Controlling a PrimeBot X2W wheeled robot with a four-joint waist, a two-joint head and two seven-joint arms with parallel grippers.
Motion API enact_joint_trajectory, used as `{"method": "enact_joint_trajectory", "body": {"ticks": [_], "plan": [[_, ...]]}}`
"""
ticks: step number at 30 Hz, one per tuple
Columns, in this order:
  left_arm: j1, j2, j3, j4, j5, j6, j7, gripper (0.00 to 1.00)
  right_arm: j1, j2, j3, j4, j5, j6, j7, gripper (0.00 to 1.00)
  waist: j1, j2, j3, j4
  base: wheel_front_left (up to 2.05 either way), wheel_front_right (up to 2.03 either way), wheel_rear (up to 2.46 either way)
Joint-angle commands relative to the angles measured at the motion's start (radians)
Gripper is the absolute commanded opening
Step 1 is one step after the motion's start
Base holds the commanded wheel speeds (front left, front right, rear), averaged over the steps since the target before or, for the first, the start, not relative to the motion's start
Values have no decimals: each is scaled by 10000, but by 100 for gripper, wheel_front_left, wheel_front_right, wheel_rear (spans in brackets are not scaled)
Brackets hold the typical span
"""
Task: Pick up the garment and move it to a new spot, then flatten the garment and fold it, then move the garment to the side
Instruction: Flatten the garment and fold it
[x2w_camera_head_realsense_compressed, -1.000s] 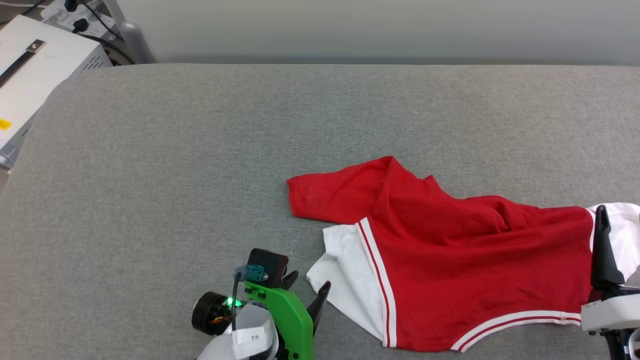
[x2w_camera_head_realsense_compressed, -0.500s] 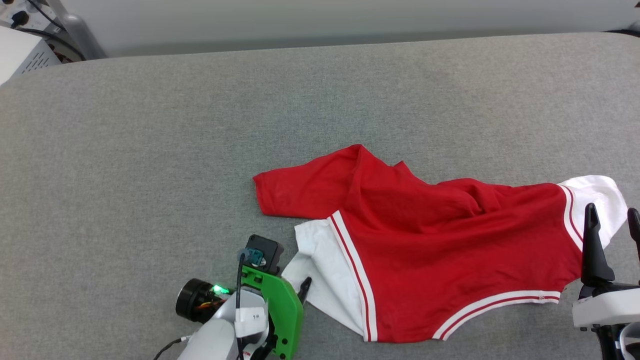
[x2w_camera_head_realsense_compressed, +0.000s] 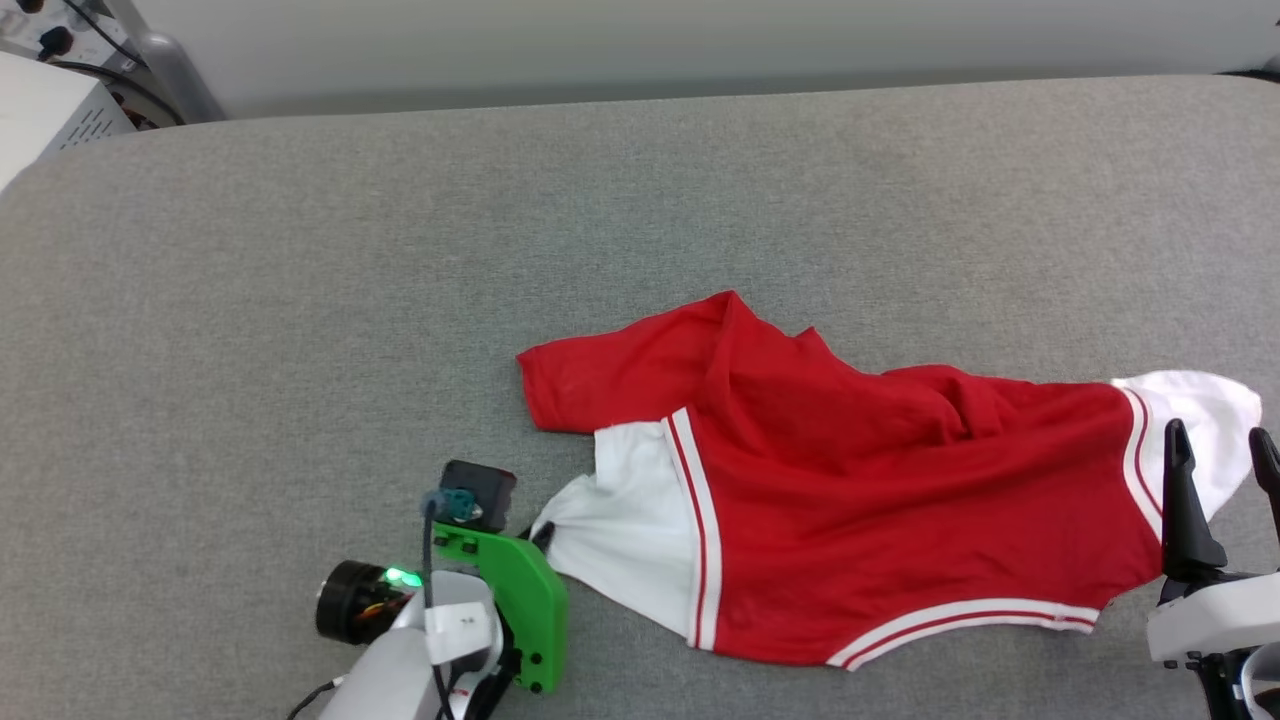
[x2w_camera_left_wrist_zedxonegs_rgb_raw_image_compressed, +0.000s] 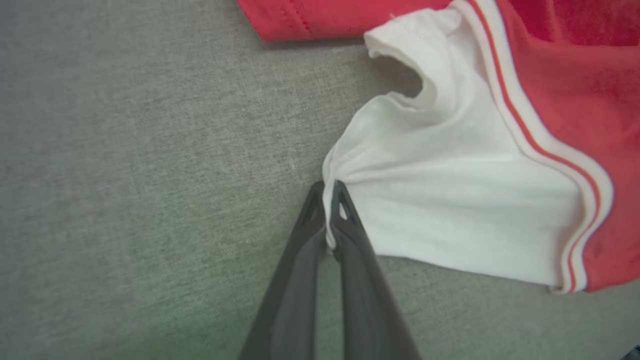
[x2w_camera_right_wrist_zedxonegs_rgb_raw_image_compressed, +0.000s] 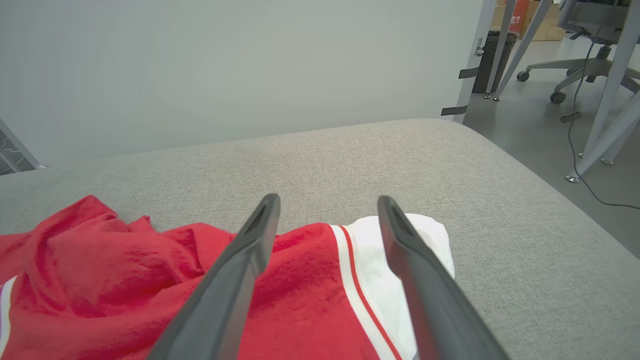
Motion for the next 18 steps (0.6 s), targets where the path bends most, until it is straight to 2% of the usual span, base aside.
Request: {"method": "enact_joint_trajectory", "body": {"ticks": [1,6,10,18], "plan": [[174,260,283,16,-158,179,-138,0,-6,-97,52,58,-35,-9,190,100,0,111,-227,223,0,0,0],[371,560,889,-780,-454,419,-455,0,437,-346,208,232,56,-9,1213,100,0,111,-479,515,0,0,0],[769,839,1217,-1568,-652,569,-380,0,816,-458,-80,280,63,-9,2211,100,0,111,-574,724,0,0,0],[1743,1270,1409,-3353,-1292,466,452,0,1092,-1027,-597,-68,-98,-9,4355,100,0,111,-461,1080,0,0,0]]}}
